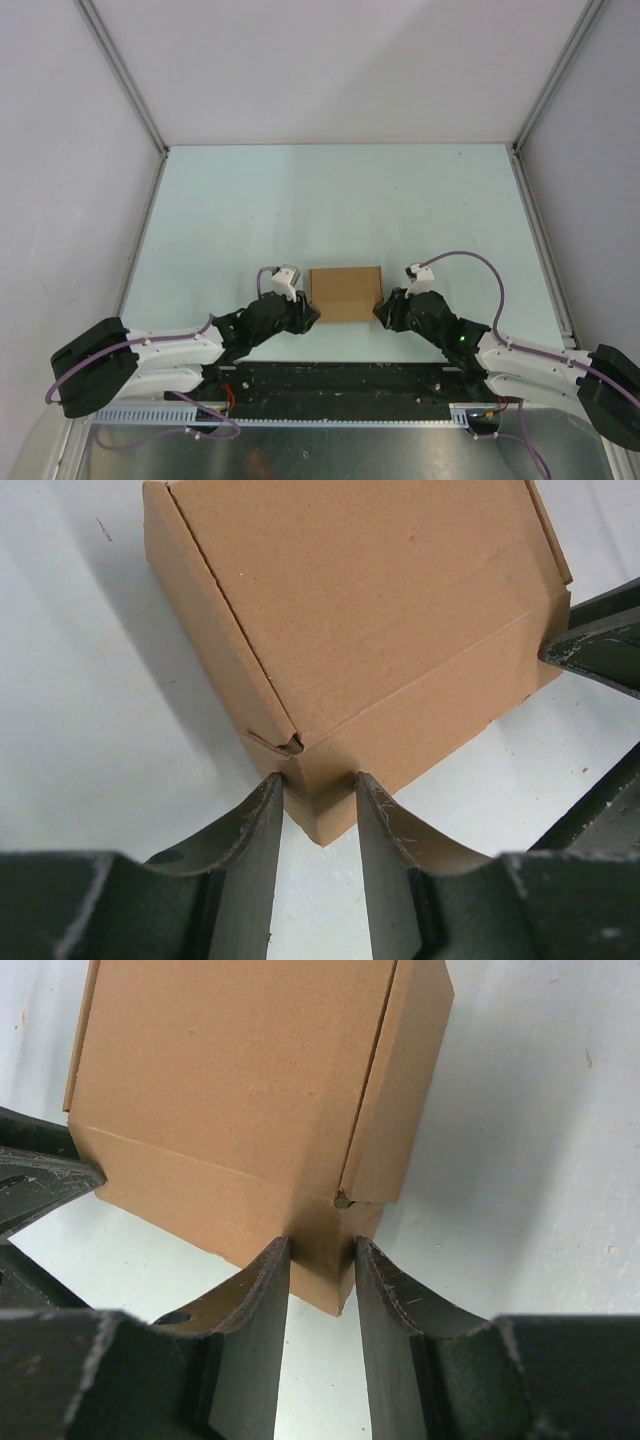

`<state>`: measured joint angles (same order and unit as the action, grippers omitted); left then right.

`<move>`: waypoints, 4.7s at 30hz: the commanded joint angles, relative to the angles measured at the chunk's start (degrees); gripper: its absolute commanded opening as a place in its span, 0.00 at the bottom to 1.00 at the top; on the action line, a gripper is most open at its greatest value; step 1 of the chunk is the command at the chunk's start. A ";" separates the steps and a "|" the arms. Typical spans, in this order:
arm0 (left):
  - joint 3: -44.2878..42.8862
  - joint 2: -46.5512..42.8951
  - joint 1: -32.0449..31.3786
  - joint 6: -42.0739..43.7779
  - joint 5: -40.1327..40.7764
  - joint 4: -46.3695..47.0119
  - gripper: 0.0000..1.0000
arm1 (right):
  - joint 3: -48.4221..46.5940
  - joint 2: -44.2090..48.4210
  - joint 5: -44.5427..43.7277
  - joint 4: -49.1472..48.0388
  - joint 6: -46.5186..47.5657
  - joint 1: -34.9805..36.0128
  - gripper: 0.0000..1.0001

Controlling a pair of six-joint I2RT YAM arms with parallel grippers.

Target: Fold the paper box

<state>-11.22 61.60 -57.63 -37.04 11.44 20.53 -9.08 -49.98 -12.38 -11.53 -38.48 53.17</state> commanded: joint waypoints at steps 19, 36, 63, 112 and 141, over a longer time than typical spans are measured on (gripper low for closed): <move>-0.82 2.64 -0.29 1.35 0.95 7.15 0.30 | -0.41 -4.78 -1.68 -9.47 2.36 0.18 0.37; 1.12 -7.88 -0.29 1.44 1.83 3.12 0.48 | -0.50 8.82 -5.19 -0.69 4.02 -0.08 0.56; -27.35 13.78 5.49 21.74 2.14 2.12 0.41 | -0.15 18.24 -9.68 8.79 0.34 0.53 0.57; -40.19 39.03 8.23 25.17 -15.05 4.16 0.34 | 1.61 13.68 -4.41 4.50 -0.54 0.45 0.36; -40.54 39.65 8.32 24.91 -15.66 4.16 0.33 | 2.66 9.90 -4.23 3.09 -0.89 -0.43 0.26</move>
<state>-49.65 100.53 -49.69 -12.99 -3.18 23.49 -6.83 -39.64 -16.03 -6.46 -39.00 53.04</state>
